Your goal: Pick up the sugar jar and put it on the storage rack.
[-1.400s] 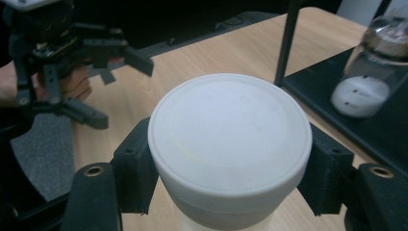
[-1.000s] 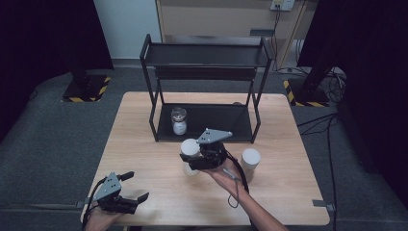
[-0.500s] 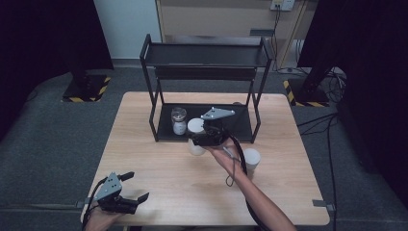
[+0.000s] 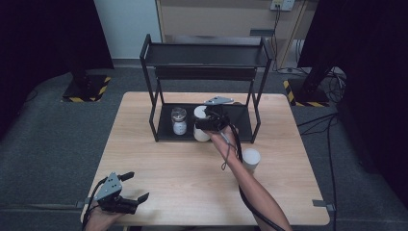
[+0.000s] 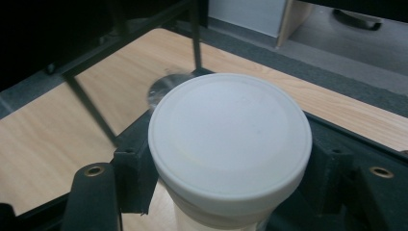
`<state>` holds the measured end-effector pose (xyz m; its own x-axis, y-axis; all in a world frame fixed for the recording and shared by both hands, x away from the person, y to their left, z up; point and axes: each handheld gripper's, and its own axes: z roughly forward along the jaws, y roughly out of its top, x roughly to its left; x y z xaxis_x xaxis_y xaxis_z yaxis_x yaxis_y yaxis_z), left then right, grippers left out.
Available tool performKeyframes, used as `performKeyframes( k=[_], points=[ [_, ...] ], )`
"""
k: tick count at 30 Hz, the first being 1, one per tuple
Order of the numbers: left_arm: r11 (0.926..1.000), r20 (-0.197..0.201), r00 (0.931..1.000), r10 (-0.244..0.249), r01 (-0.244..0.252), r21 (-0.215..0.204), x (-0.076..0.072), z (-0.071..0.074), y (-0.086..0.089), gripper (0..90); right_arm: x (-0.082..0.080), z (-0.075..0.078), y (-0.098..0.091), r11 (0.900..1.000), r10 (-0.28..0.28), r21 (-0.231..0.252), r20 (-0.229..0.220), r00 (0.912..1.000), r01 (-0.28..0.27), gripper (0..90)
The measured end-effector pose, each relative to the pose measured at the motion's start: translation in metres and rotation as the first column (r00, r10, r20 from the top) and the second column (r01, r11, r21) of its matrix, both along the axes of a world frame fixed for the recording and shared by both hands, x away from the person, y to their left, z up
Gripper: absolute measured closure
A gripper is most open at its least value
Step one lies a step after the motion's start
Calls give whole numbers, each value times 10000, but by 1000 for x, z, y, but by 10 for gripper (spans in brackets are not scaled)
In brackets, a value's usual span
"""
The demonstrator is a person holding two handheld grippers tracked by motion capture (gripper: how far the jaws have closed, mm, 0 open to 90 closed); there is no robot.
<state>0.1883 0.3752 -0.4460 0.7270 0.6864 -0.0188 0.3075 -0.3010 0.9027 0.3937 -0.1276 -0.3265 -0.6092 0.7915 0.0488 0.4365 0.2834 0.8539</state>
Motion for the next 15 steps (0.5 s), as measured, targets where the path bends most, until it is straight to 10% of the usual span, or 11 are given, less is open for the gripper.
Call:
performKeyframes(
  k=[15],
  points=[
    [10000, 8, 10000, 42, -42, -44, -1, 0, 1, 38, 28, -17, 18, 9929, -1077, -491, 185, 9940, 1085, 336]
  ],
)
